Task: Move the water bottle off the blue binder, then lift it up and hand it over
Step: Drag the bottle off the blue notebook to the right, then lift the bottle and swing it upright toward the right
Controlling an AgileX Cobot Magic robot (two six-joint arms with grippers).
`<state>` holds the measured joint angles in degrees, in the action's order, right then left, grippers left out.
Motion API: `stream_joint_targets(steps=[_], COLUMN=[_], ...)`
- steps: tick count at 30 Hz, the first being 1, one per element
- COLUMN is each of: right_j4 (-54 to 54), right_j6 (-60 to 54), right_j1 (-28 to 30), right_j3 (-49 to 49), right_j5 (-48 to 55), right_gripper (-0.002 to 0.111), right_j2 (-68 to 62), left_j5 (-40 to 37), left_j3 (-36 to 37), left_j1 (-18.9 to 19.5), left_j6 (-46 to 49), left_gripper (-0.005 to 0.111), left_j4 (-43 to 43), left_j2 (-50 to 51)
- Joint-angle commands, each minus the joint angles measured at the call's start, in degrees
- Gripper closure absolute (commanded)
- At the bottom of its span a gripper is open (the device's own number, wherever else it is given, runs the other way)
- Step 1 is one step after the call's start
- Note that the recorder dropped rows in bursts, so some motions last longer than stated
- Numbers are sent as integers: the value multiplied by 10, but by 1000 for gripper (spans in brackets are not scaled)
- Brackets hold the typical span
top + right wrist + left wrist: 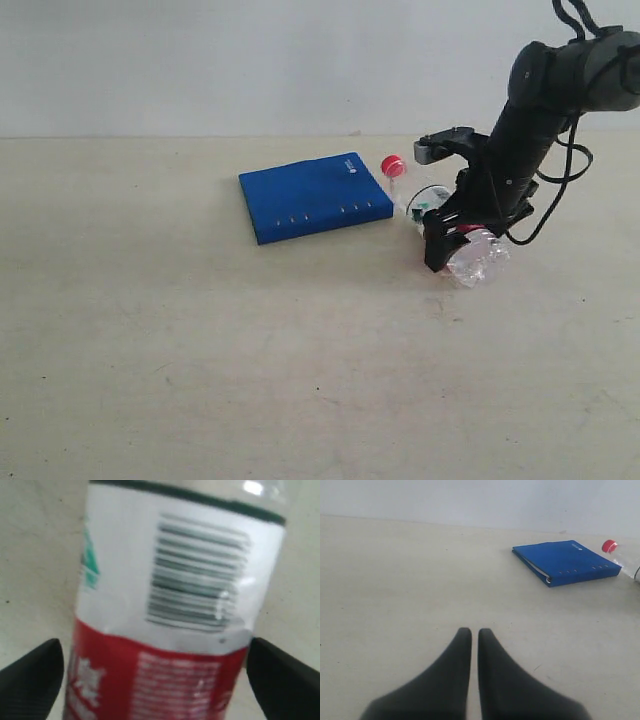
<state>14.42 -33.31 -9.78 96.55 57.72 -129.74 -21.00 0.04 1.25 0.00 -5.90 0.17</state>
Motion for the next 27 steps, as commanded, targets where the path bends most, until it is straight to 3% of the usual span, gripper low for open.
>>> stream_joint_targets(steps=[1,5,14,22,24,27], right_j4=[2,3,73,140,152,171], right_j6=[4,3,50,58,58,58], right_j1=[0,0,0,0,0,0], right_j3=[-4,1,53,77,77,77], right_j5=[48,46,-115,-133,-126,-122], right_gripper=[17,17,17,17,25,49], right_j2=[7,31,16,-42,-56,-68], left_j5=[3,3,3,3,3,3], left_j3=[0,0,0,0,0,0], left_j1=[-5,-5,-5,-5,-5,-5], left_j6=[0,0,0,0,0,0], left_gripper=[102,102,102,102,102,102], left_j4=[-3,-3,-3,-3,-3,-3], left_j2=[-2,-2,-2,-2,-2,-2])
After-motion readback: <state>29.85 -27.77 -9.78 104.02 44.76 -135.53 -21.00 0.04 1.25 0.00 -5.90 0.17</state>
